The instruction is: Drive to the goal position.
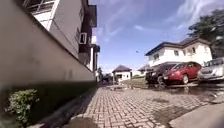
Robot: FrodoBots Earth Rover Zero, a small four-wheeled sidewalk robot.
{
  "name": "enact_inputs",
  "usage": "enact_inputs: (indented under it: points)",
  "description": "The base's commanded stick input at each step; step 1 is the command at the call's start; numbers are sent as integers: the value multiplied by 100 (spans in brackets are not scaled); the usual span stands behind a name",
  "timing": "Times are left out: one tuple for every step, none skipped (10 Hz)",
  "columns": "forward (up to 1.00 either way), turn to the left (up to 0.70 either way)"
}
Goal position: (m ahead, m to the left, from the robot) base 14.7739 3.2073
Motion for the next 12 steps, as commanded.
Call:
enact_inputs:
  points:
    - [69,3]
    - [69,3]
    - [69,3]
    - [69,3]
    - [69,3]
    - [69,3]
    - [69,3]
    - [69,3]
    - [69,3]
    - [69,3]
    - [69,3]
    - [69,3]
